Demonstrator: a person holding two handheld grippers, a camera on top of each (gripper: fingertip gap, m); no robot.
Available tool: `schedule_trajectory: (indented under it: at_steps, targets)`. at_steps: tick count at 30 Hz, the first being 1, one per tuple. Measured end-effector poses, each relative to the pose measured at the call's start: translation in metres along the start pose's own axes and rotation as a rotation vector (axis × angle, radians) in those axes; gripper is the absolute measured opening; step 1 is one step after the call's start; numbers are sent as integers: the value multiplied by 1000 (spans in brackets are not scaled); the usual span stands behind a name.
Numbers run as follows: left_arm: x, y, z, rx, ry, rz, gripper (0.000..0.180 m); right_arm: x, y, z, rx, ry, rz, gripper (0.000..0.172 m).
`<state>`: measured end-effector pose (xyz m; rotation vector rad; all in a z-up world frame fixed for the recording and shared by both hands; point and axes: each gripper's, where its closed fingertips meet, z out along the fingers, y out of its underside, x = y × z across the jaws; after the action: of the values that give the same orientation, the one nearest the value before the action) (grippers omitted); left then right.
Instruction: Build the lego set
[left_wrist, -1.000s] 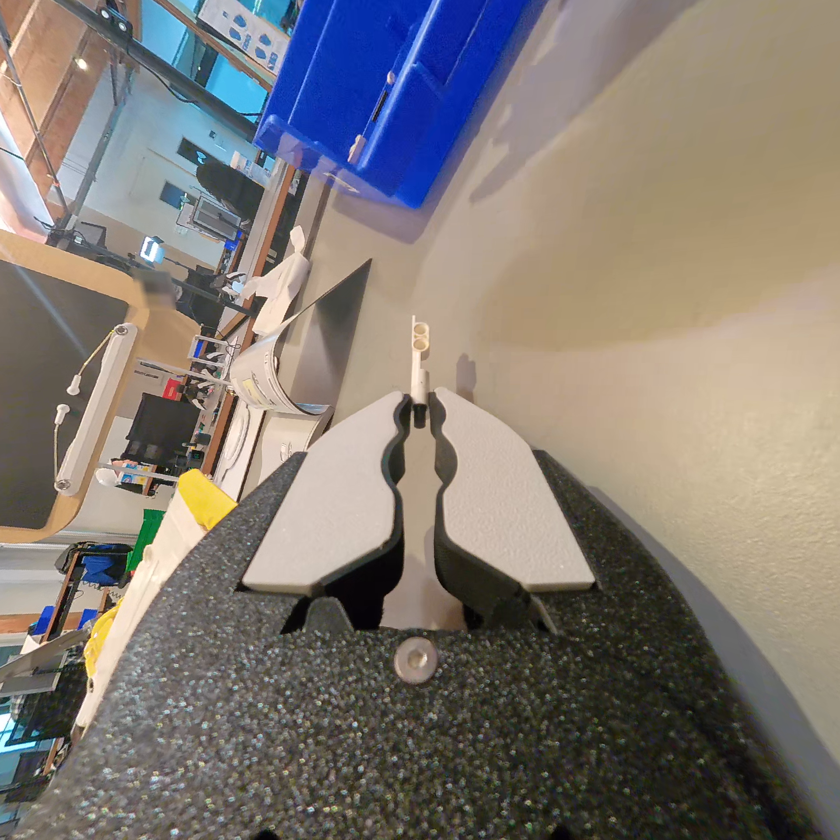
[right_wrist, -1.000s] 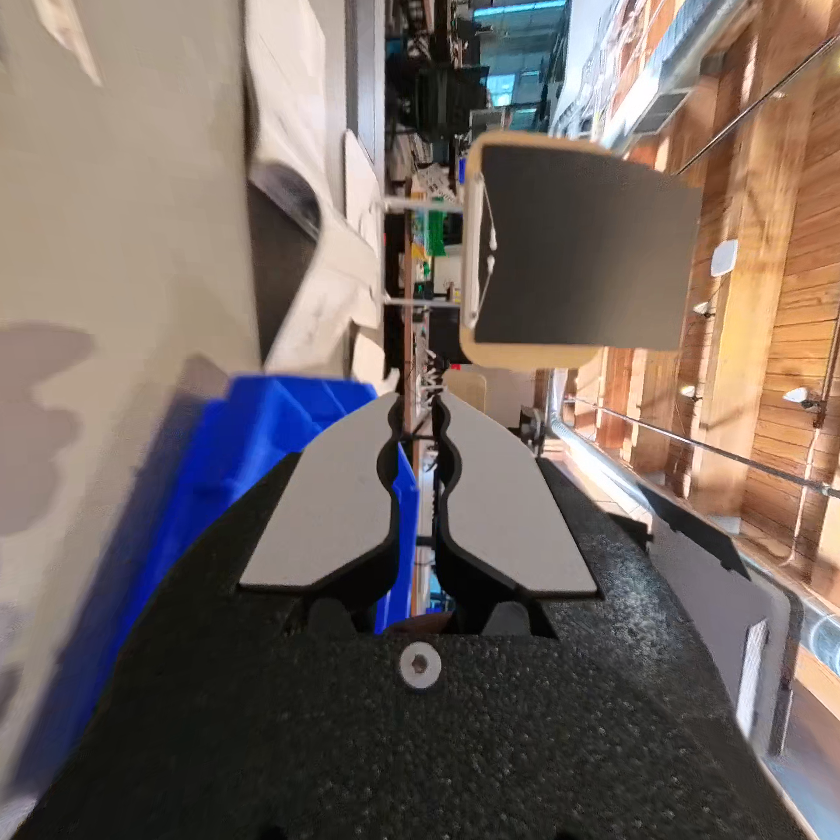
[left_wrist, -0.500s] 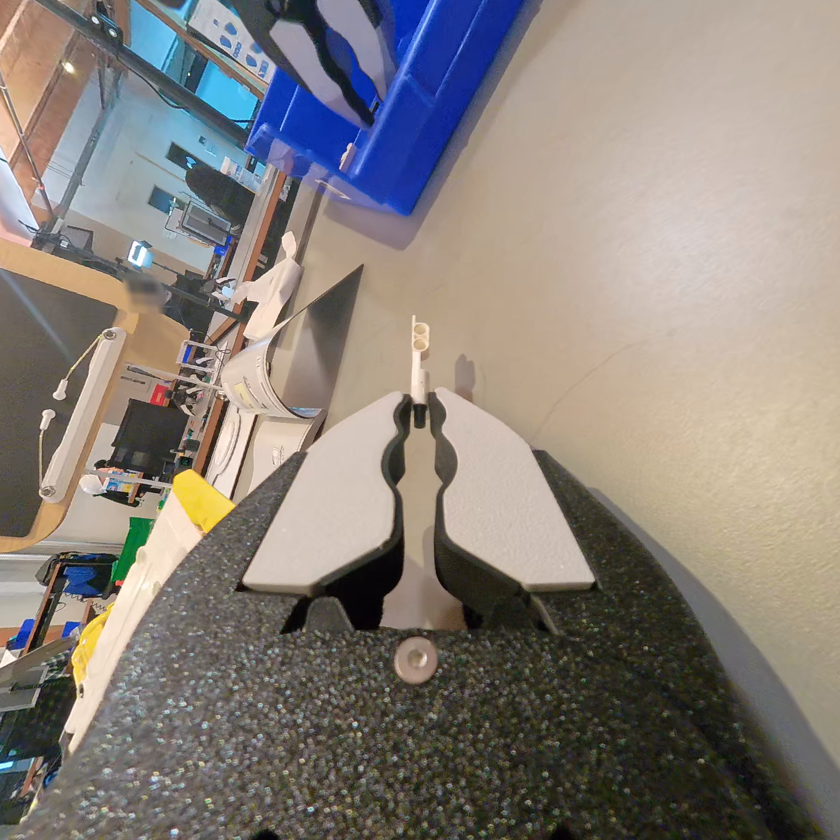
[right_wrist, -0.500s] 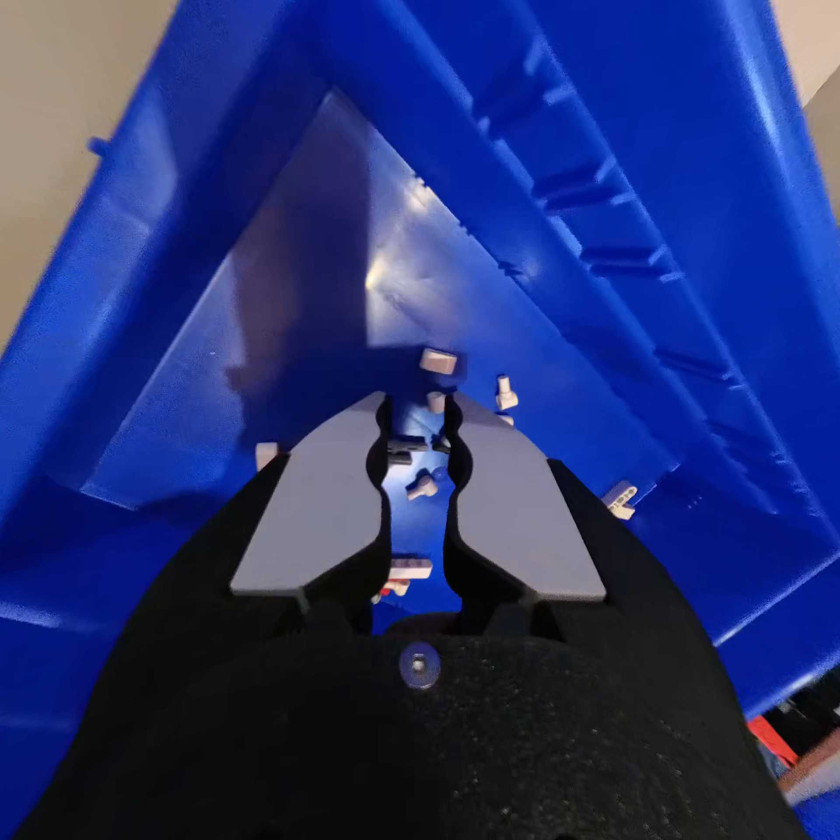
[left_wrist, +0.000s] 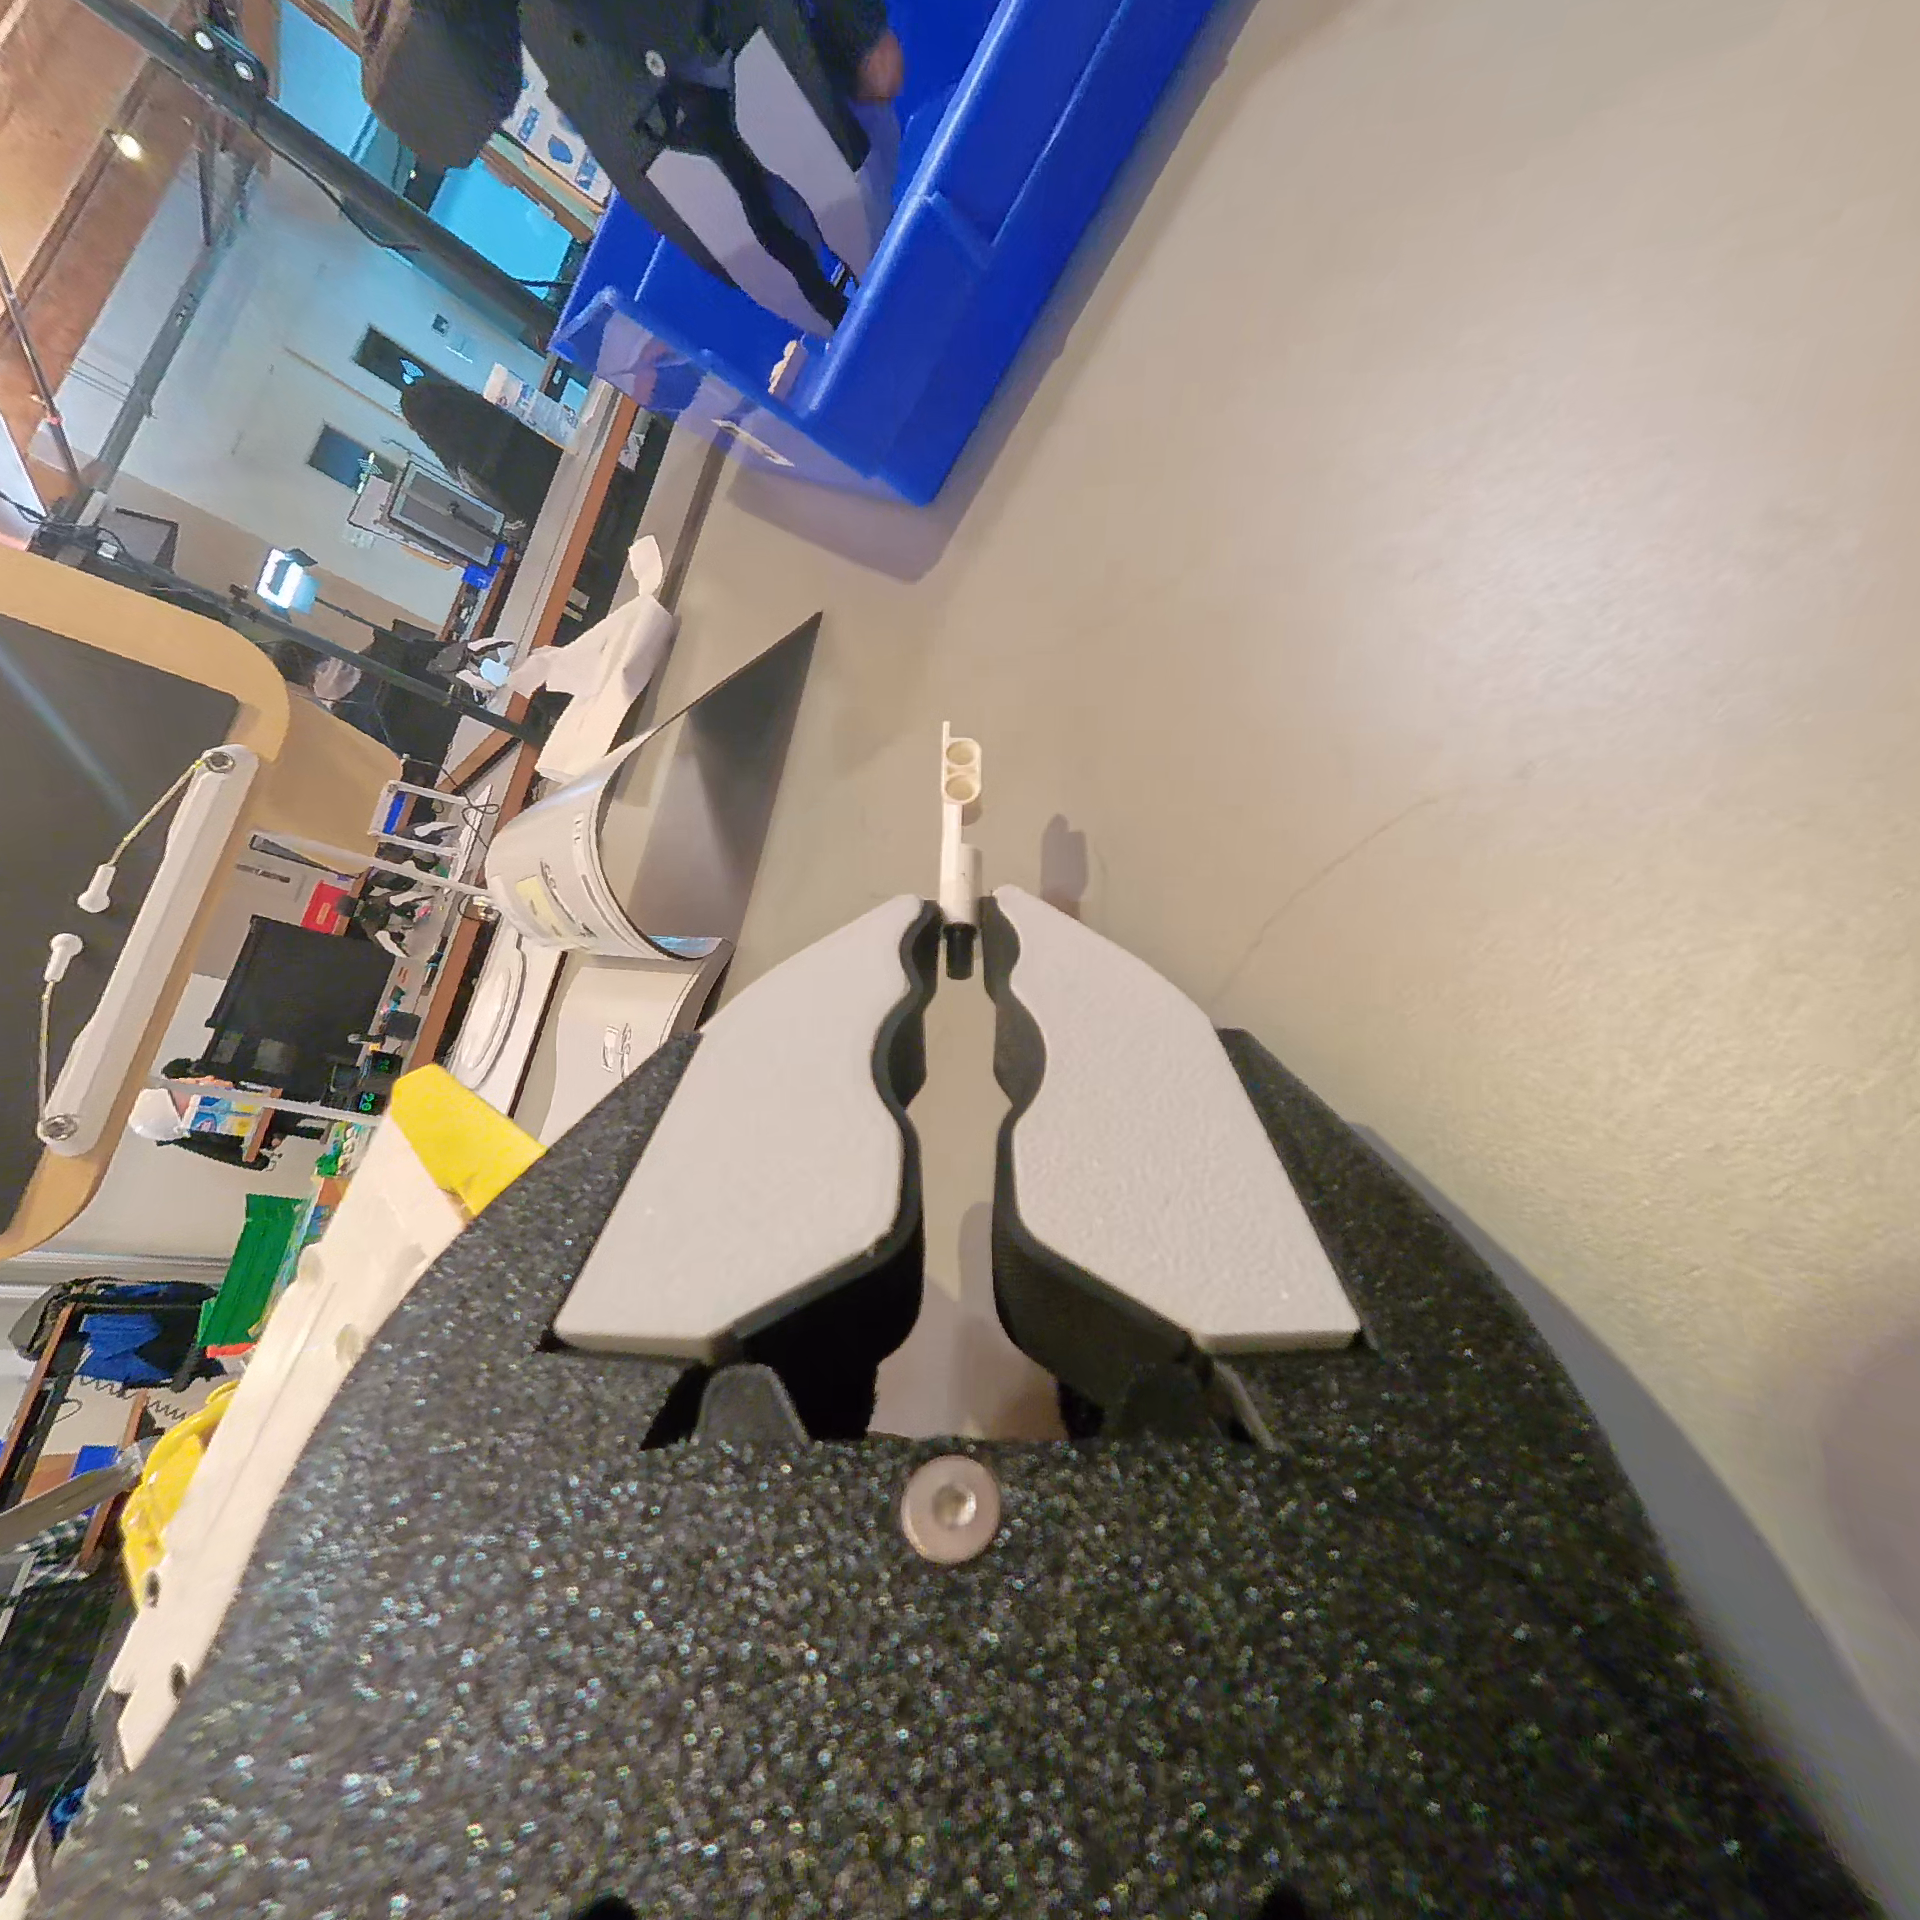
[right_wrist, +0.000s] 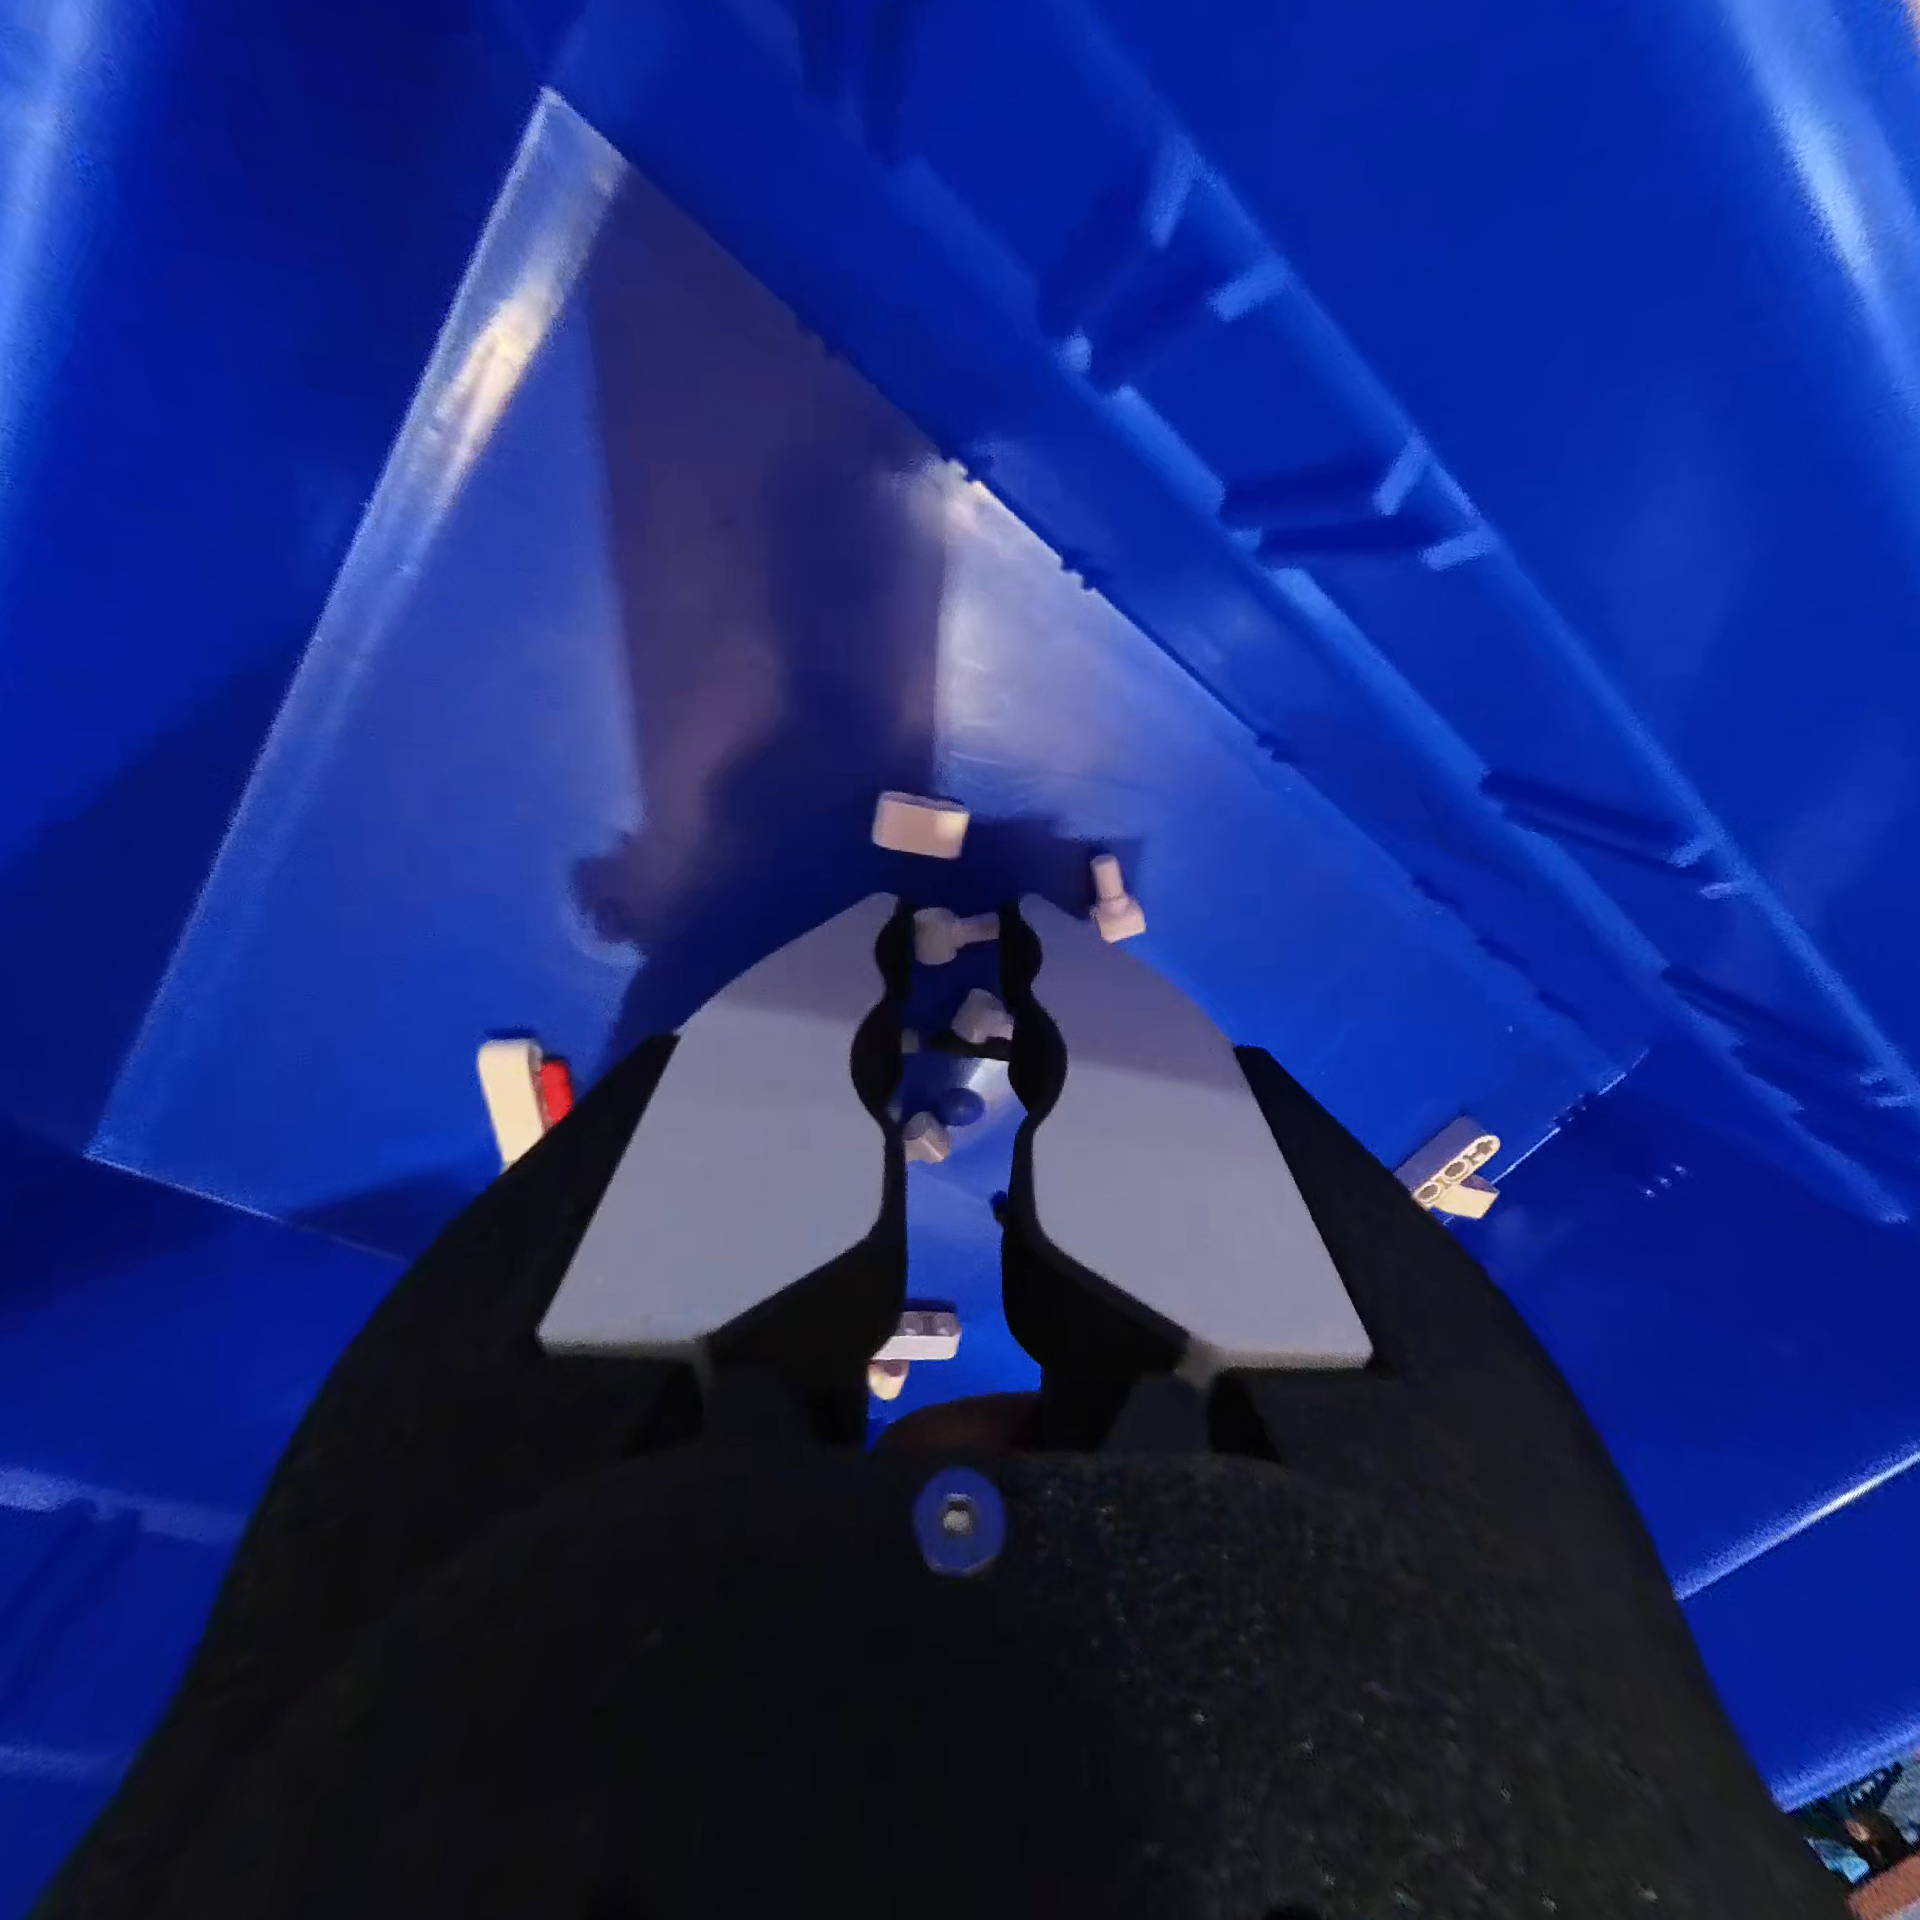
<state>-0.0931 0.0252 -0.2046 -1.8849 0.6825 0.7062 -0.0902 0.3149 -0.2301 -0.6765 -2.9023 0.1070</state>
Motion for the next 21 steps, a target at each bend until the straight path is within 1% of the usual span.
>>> schedule_trajectory:
  at_steps: [3,5,8,12,17,19,21]
  targets:
    - [-1,0,-1,3,-1,-5,8,-4,-6,-11,20,59,0,16]
    - [0,0,-1,1,-1,-3,8,-9,-19,-32,60,128,6,16]
    - [0,0,-2,-2,0,3,8,-31,-49,-69,132,213,11,16]
    - [1,1,-1,-10,3,10,8,-64,-79,-94,82,303,17,16]
    - [3,2,-1,-23,6,16,8,-99,-118,-99,78,312,-15,15]
    - [3,2,-1,-26,4,17,8,-110,-135,-92,106,288,-25,15]
    - [3,2,-1,-28,2,19,8,-124,-156,-77,159,237,-21,16]
